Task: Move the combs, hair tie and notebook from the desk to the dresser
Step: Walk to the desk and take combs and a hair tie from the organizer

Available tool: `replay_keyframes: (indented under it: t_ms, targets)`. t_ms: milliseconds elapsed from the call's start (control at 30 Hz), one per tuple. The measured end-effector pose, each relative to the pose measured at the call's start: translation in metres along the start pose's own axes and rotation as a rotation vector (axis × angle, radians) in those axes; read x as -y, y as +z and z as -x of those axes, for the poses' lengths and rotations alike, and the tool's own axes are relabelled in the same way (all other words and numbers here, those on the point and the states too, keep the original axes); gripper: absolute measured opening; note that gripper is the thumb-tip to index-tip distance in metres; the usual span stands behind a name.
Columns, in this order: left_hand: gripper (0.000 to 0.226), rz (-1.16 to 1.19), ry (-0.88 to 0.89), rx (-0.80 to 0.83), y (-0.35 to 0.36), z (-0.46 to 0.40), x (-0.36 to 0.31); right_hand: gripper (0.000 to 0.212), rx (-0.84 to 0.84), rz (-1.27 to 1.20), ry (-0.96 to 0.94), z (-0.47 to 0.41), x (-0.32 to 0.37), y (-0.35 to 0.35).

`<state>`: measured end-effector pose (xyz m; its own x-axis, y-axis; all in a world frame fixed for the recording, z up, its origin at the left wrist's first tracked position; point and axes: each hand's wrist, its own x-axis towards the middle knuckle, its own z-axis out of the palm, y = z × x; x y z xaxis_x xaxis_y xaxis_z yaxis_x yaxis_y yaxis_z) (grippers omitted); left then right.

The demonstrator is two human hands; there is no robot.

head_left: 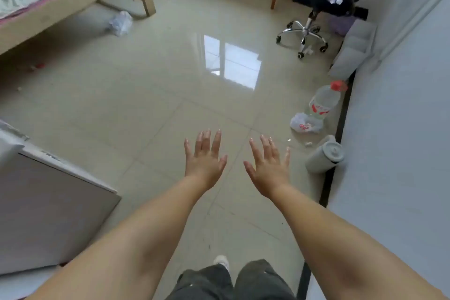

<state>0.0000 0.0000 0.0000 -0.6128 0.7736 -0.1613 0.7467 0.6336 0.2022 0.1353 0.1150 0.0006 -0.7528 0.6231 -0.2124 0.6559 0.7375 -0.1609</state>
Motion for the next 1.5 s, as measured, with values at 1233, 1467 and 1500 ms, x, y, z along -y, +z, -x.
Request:
replay_keyframes:
  t_ms: [1233, 1467, 1500]
  targets:
    - [0.061, -0.106, -0.008, 0.096, -0.165, -0.844, 0.077, 0.058, 0.011, -0.028, 0.166, -0.829, -0.073, -0.183]
    - [0.062, -0.113, 0.136, 0.119, -0.19, -1.048, 0.042, 0.057, -0.016, -0.053, 0.277, -1.001, -0.126, -0.236]
    - [0.062, -0.121, 0.156, 0.121, -0.19, -1.079, 0.035, 0.057, -0.016, -0.052, 0.278, -1.029, -0.135, -0.242]
